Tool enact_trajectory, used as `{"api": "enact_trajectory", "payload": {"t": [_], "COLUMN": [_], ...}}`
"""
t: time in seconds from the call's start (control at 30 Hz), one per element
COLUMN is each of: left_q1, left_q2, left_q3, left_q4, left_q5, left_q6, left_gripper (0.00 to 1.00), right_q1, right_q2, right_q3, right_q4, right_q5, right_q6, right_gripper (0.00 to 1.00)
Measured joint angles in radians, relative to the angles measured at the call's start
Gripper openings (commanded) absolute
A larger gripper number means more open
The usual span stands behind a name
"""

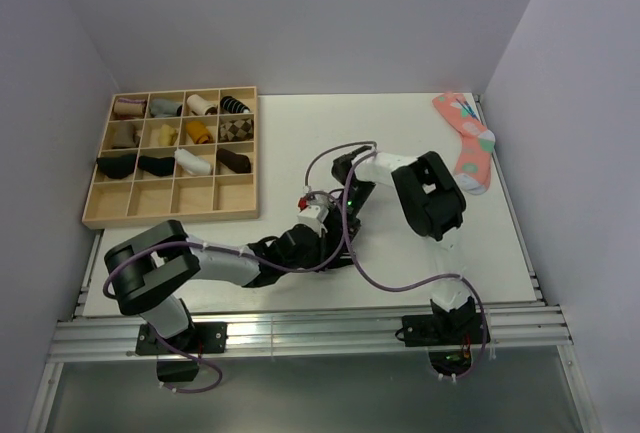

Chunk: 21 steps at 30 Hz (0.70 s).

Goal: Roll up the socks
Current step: Roll the sock at the center of the board.

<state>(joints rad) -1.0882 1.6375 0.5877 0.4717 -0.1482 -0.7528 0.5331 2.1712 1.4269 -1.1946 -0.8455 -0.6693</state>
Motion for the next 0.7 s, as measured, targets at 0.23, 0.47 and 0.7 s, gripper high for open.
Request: {"api": "enact_trajectory", "payload": {"t": [0.23,0.47,0.7], "left_q1": [0.000,0.027,0.114], "left_q2": [-0.018,-0.038,-0.070], "left_q3": [0.055,0.075,0.076], "left_q4": [-0.153,-0.246,-0.340], "left_q5": [-0.006,0.047,0.197], "left_q6": [-0.057,-0.104,-0.122], "left_gripper": [0.00,0.00,0.00], "right_q1": [-0.089,-0.208,-0.257], "right_q2": [-0.079,-0.158,-0.327], "right_q3": [-0.013,-0.087,-0.235], "right_q4": [0.169,0.304,0.402], "right_q5": [-0.005,0.011,0.084], "right_q6": [0.105,0.175,0.163], "right_gripper": [0.47,0.46,0.43]}}
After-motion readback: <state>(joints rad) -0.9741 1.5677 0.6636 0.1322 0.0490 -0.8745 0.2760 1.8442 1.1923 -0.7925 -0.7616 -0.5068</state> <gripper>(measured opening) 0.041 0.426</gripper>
